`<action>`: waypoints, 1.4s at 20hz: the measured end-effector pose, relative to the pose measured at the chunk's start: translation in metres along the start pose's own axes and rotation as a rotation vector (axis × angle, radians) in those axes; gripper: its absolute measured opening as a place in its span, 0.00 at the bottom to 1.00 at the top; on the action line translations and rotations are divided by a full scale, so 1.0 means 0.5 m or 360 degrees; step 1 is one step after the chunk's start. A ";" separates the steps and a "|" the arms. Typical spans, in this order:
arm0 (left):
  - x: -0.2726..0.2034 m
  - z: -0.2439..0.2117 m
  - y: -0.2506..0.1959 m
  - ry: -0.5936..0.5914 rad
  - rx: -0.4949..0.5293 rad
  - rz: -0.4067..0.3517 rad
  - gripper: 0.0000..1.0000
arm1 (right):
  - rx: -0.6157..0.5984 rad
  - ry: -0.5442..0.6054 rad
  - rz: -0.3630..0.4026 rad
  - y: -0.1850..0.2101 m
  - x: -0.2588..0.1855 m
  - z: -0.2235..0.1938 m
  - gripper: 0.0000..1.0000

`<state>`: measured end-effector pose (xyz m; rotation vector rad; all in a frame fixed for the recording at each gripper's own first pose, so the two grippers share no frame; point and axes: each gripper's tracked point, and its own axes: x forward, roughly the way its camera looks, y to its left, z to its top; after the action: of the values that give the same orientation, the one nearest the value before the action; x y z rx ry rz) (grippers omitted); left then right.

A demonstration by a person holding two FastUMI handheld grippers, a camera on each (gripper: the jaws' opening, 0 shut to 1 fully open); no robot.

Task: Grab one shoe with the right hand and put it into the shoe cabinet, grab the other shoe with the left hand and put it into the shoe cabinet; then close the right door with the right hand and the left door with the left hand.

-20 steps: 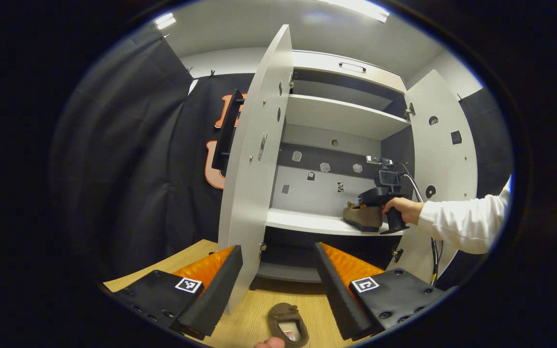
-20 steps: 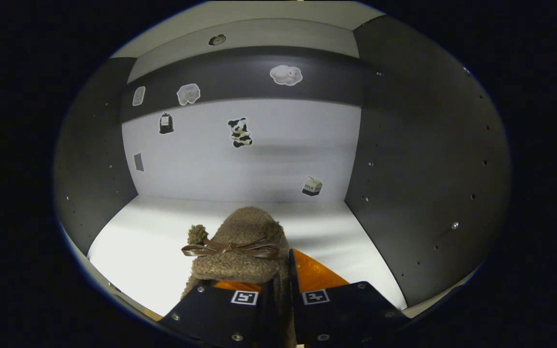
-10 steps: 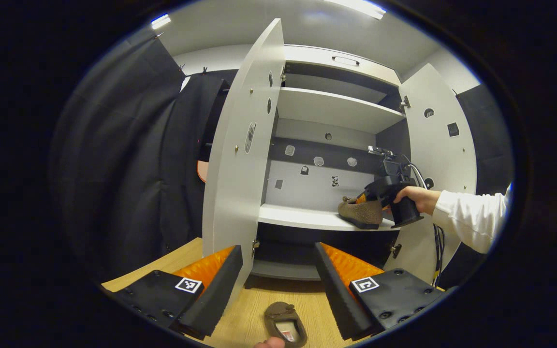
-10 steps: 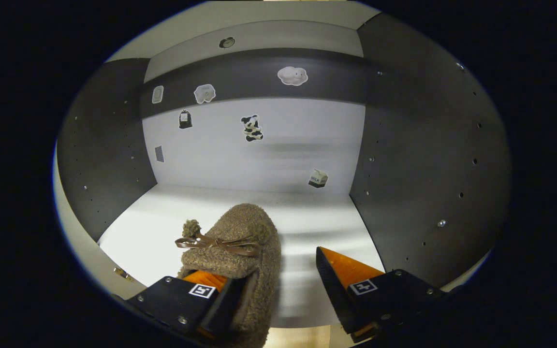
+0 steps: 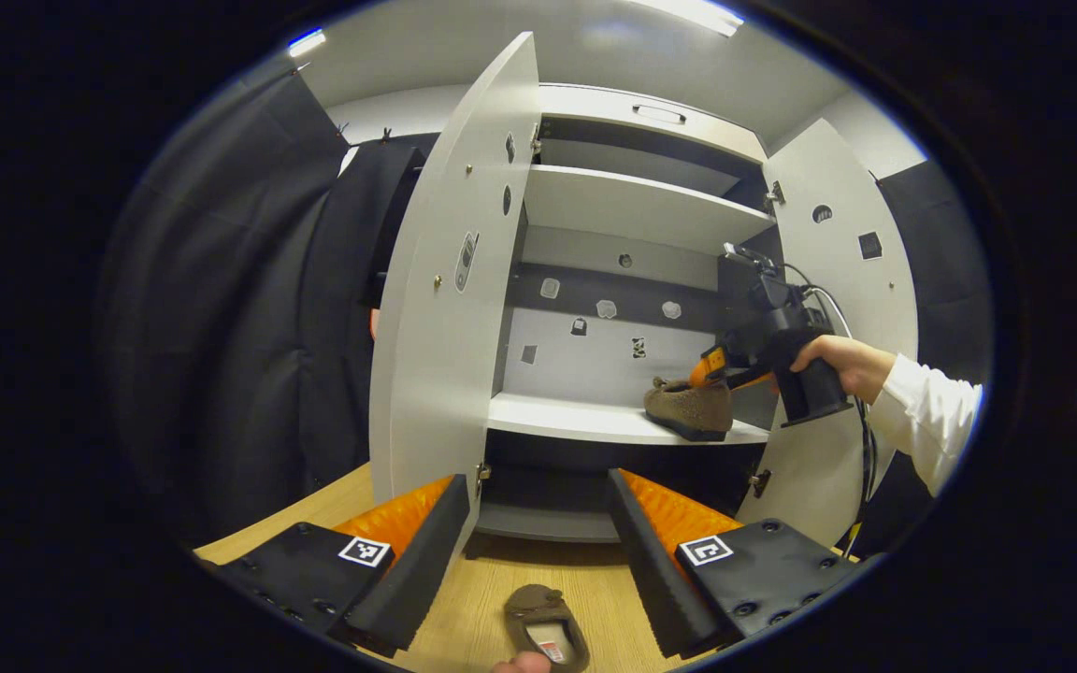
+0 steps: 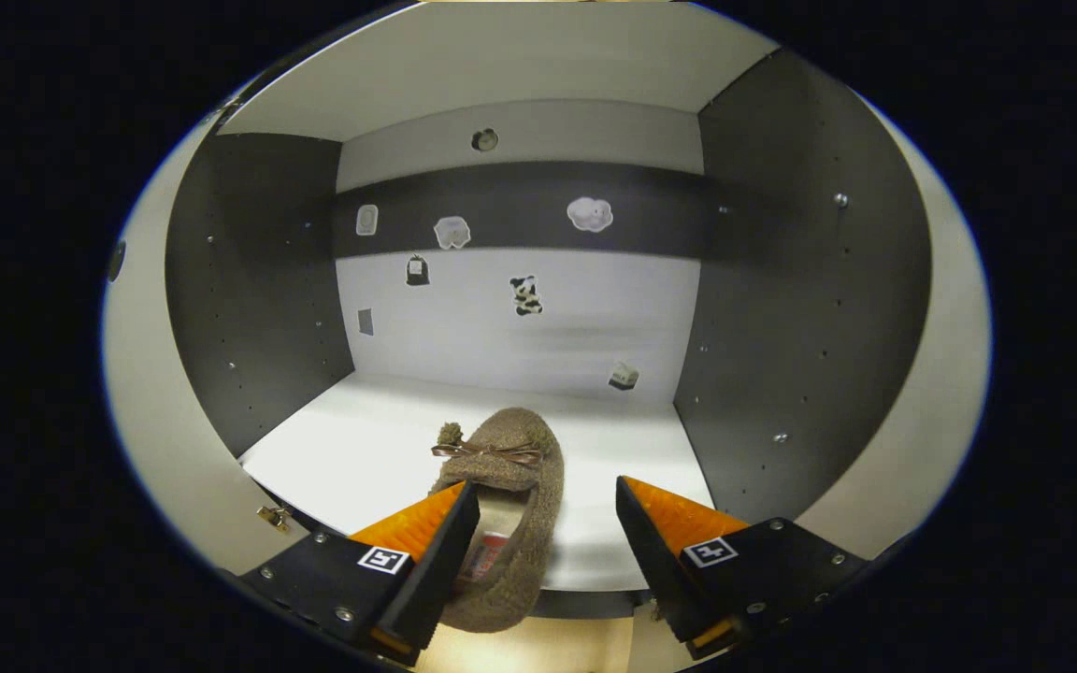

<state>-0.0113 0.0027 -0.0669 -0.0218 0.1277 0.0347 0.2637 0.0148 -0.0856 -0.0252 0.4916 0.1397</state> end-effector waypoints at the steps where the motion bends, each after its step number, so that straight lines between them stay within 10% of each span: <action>1: 0.001 0.002 0.000 -0.0003 -0.0001 -0.0001 0.99 | -0.0011 -0.0061 -0.0006 0.002 -0.025 0.018 0.91; 11: 0.009 -0.043 -0.027 0.0058 0.0031 -0.0076 0.96 | 0.0015 -0.0405 0.0007 0.007 -0.282 0.020 0.93; 28: -0.033 -0.428 0.004 0.0749 0.0120 -0.0071 0.97 | 0.0173 -0.0642 -0.0066 0.014 -0.455 -0.246 0.92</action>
<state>-0.0551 -0.0008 -0.2773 0.0428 0.5986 -0.0208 0.0067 -0.0144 -0.0866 0.0976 0.0955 0.0743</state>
